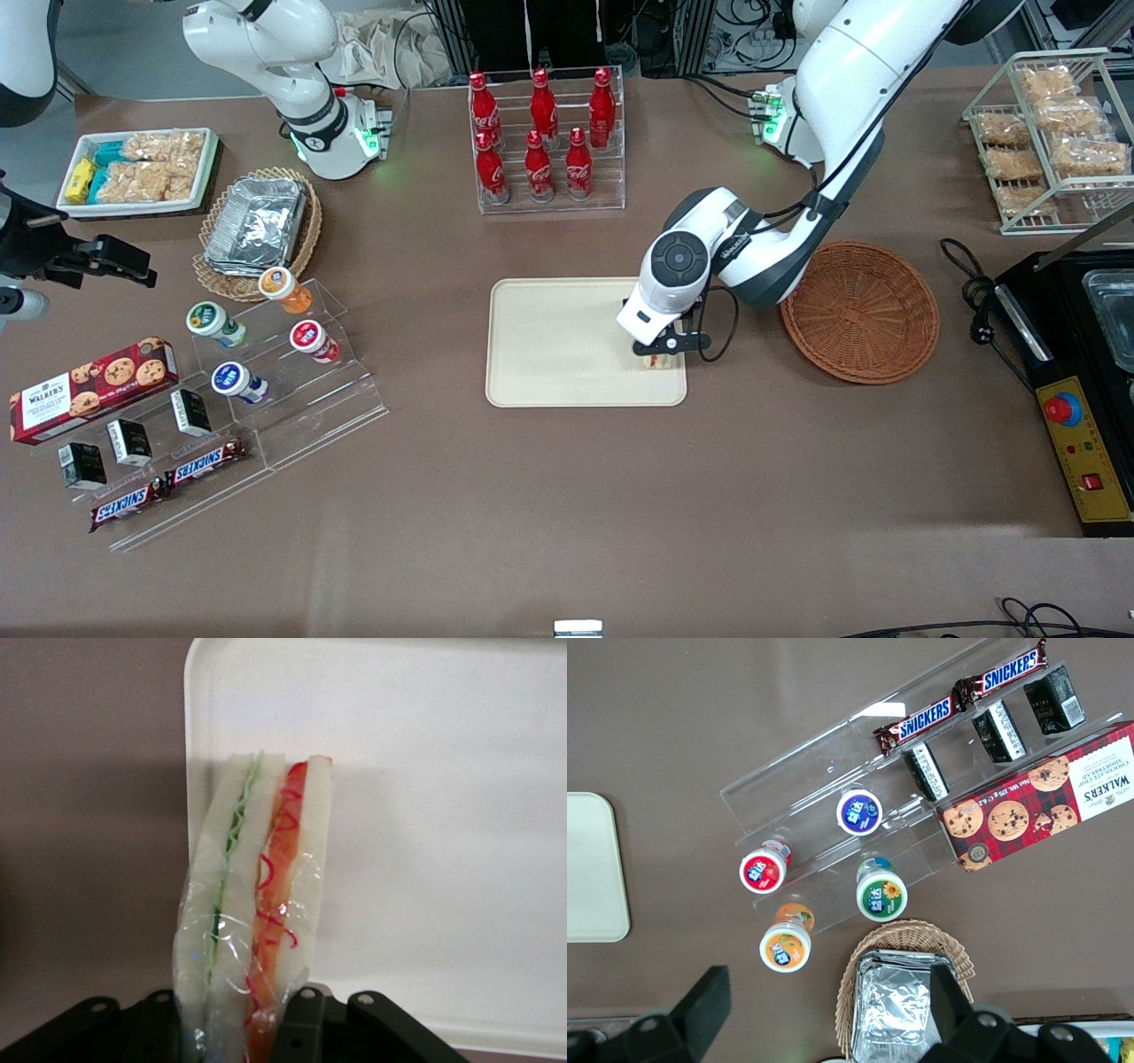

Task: Place sandwich from basket to tray
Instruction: 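Lower the sandwich onto the tray and open the left gripper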

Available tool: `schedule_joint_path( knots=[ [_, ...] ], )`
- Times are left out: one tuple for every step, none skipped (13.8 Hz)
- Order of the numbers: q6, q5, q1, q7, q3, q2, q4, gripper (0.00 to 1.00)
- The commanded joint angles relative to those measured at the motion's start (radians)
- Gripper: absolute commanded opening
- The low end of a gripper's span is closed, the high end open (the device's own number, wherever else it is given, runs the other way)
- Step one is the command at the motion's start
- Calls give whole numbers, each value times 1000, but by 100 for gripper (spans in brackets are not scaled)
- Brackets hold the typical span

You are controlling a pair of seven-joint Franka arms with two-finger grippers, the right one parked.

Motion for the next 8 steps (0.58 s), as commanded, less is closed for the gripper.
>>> schedule_joint_path(
  knots=[
    [23, 74, -9, -56, 4, 36, 3, 33],
    [29, 81, -9, -65, 4, 47, 3, 33],
    [37, 81, -9, -66, 4, 51, 3, 33],
    [42, 81, -11, -68, 4, 62, 4, 33],
    [42, 81, -11, -68, 4, 62, 4, 34],
    [42, 81, -11, -68, 4, 62, 4, 39],
    [42, 81, -11, -68, 4, 62, 4, 51],
    [42, 81, -11, -66, 4, 62, 6, 83]
  ],
)
